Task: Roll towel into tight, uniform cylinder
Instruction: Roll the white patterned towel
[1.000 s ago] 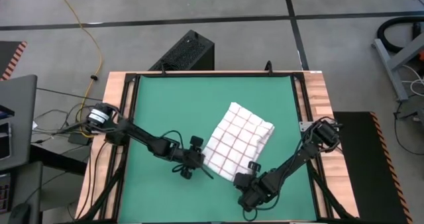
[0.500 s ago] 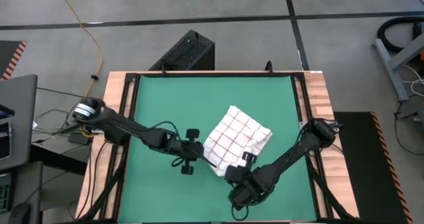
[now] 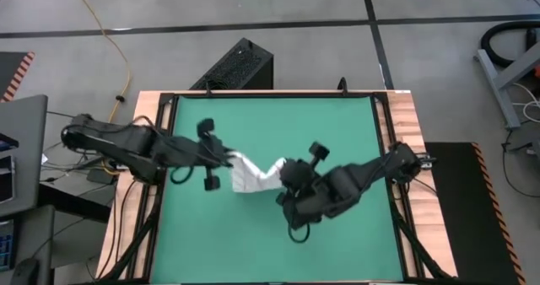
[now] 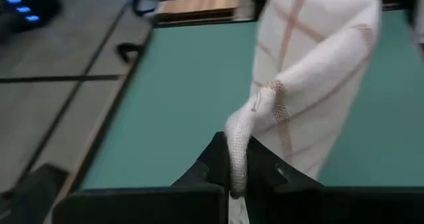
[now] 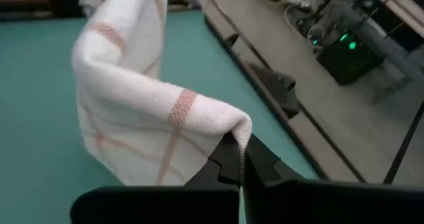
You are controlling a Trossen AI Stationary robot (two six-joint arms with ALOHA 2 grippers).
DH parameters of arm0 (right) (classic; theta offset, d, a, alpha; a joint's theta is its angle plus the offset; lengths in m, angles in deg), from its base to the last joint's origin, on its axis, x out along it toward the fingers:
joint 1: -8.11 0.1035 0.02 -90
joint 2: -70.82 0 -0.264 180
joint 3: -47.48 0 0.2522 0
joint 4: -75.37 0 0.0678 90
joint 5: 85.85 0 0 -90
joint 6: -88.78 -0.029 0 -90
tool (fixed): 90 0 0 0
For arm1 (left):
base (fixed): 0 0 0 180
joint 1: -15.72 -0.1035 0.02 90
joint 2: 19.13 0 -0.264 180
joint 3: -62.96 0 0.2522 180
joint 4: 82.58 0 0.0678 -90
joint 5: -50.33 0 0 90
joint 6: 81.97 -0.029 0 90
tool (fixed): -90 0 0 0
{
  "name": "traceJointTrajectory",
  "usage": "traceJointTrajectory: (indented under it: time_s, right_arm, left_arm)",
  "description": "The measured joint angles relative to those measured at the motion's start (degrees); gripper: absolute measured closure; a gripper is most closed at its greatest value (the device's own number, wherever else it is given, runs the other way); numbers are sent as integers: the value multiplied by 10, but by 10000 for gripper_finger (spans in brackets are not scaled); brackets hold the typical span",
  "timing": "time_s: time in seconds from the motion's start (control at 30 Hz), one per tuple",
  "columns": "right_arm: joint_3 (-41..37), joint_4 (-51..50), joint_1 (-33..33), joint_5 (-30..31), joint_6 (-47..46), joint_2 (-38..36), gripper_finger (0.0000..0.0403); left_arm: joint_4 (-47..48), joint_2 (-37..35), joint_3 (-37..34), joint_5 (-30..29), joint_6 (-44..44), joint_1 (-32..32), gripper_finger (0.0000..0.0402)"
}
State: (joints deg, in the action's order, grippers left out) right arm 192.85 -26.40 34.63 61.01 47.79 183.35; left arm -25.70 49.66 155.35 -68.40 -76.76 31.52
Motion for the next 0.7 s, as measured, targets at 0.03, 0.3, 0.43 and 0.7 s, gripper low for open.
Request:
traceJointTrajectory:
  time_s: [0.03,0.3,0.43,0.7]
  right_arm:
    - [17,1,-7,0,22,0,394]
    - [28,43,-61,-74,177,-21,394]
    - [29,50,-85,-117,200,-20,394]
    - [29,101,-159,-174,319,-20,394]
  left_arm:
    - [15,-4,9,-9,0,-3,399]
    - [112,-13,24,-4,-3,-46,399]
    - [117,-13,24,93,-5,-80,399]
    - [72,-8,24,240,-80,-172,398]
